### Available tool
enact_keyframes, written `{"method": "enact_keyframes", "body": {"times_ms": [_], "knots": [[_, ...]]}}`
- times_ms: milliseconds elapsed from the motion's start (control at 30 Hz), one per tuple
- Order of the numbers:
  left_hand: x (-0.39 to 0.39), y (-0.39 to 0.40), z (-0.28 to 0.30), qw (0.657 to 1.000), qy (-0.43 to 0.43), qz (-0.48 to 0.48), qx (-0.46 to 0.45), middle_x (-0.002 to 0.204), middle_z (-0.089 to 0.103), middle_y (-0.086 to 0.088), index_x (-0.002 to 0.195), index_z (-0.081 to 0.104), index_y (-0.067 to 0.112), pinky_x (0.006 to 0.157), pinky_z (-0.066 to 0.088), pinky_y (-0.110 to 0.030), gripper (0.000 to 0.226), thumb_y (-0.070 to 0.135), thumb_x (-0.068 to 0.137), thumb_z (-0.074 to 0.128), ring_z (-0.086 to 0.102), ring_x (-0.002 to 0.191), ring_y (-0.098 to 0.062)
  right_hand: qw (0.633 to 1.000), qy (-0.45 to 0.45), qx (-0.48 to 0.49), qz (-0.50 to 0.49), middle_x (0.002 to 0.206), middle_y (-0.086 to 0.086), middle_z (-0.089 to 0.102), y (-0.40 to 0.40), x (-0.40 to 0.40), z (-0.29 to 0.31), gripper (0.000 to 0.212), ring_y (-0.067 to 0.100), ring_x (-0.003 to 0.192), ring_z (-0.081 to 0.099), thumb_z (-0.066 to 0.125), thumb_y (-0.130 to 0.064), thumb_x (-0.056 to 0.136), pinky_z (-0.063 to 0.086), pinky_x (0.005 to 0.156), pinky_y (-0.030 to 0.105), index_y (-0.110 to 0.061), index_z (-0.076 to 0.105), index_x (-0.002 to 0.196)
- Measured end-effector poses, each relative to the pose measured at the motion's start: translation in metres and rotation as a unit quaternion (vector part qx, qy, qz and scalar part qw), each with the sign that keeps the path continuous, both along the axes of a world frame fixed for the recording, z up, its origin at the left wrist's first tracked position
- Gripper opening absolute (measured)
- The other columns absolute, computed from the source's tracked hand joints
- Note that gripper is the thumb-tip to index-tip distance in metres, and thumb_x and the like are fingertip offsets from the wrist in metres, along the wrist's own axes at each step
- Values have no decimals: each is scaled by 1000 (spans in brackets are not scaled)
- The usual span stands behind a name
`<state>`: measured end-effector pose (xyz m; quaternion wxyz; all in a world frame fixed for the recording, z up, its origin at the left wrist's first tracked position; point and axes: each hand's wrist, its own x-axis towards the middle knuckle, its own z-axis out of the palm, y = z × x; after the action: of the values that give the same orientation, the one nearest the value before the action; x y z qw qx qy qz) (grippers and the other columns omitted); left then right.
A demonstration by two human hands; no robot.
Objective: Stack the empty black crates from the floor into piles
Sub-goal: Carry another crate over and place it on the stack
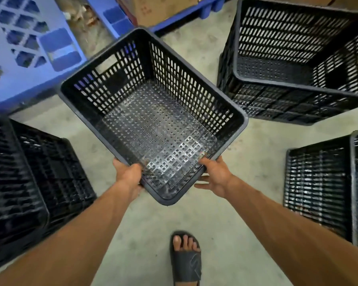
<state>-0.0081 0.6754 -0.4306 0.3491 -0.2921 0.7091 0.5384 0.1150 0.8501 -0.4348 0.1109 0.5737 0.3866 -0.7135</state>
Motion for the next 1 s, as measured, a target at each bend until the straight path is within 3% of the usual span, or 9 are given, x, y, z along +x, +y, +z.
{"method": "enact_keyframes", "body": {"times_ms": [67,200,300,367,467,667,800,867,1000], "knots": [[3,3,1,1000,17,13,-9,104,61,2,112,36,27,56,56,-33,48,-11,86,50,61,88,-16,999,7,3,-49,97,11,60,0,-6,-3,18,33,84,62,49,-5,93,54,85,59,-23,46,95],[10,0,33,1000,16,8,-9,115,58,-7,117,40,29,82,56,-51,60,-19,80,43,58,91,-20,992,7,-15,-127,78,9,43,7,0,27,21,27,74,44,46,13,84,55,84,56,-8,46,88],[23,0,74,999,28,-39,-13,102,60,-4,92,38,36,60,55,-40,53,-15,80,46,59,85,-19,992,15,-6,-128,75,9,44,11,17,69,23,25,71,46,47,14,81,56,62,39,-8,48,88],[31,-6,109,995,31,-91,-5,100,62,-7,90,34,33,52,55,-34,48,-10,80,53,64,81,-22,992,32,9,-126,75,8,47,13,31,106,23,26,73,50,48,13,81,55,56,35,-8,50,90],[28,-14,168,986,38,-161,-7,110,64,-13,105,32,25,55,59,-37,49,6,78,68,71,84,-29,991,58,46,-114,83,13,49,21,46,167,25,31,78,53,48,12,80,56,62,40,-7,52,94],[-12,-41,275,998,33,-59,2,127,58,-15,124,50,7,43,56,-35,49,28,83,66,63,104,-34,980,106,158,-64,83,11,66,41,84,295,28,27,78,63,54,8,76,55,72,42,-8,60,98],[-14,-75,341,994,108,-24,17,107,69,-17,96,64,5,43,56,-30,24,25,83,68,69,95,-33,966,140,210,-49,83,11,70,39,109,388,29,23,71,66,57,5,68,54,74,44,-12,68,89],[-16,-85,379,989,140,-16,44,95,69,-17,79,60,9,45,58,-32,14,19,80,70,71,84,-32,961,143,228,-59,73,8,68,32,119,433,25,19,61,65,56,6,69,58,63,42,-13,68,80],[-18,-110,463,979,168,2,113,92,67,-18,77,59,7,48,58,-29,13,13,74,70,69,80,-31,954,158,250,-58,62,6,65,6,130,519,19,15,49,63,54,7,72,57,51,37,-9,60,81]]}}
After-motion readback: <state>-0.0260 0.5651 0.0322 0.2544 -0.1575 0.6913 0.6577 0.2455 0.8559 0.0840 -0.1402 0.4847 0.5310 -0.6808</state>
